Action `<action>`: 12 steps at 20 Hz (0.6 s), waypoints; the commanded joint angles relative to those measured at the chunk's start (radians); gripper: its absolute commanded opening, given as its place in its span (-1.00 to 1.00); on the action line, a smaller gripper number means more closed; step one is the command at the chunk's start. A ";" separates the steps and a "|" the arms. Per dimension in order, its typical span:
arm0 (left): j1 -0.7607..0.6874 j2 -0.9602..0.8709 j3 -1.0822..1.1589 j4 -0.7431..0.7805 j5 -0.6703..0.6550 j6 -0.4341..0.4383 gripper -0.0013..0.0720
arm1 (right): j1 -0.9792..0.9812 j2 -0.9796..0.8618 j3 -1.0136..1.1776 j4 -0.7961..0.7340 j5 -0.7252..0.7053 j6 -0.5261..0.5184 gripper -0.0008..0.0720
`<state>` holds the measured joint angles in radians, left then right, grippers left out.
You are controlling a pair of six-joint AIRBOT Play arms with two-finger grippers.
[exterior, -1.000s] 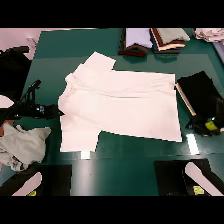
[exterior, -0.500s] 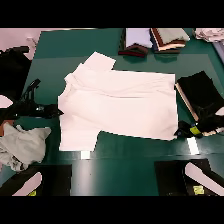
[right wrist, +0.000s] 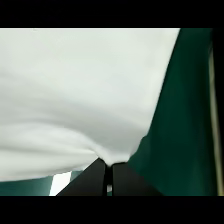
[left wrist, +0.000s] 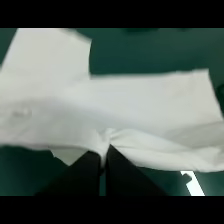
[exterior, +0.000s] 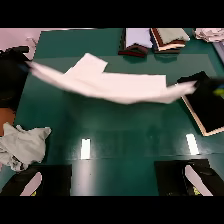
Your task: Fold the shirts.
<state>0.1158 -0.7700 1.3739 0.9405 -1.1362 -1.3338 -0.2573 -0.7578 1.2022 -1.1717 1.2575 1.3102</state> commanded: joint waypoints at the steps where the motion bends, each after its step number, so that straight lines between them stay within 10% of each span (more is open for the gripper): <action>1: 0.000 0.040 0.401 0.001 -0.015 -0.021 -0.90 | -0.023 0.086 0.339 -0.002 -0.058 0.009 -0.94; 6: 0.000 0.040 0.728 0.090 0.056 -0.071 -0.90 | -0.158 0.063 0.642 -0.006 0.009 0.009 -0.94; 12: 0.000 0.024 0.557 0.181 0.025 -0.132 -0.90 | -0.178 -0.129 0.826 0.007 0.181 0.062 -0.94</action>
<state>0.1158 -0.7345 2.0037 1.0794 -1.0962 -1.4361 -0.4229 -0.8047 1.9453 -1.1725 1.3548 1.3430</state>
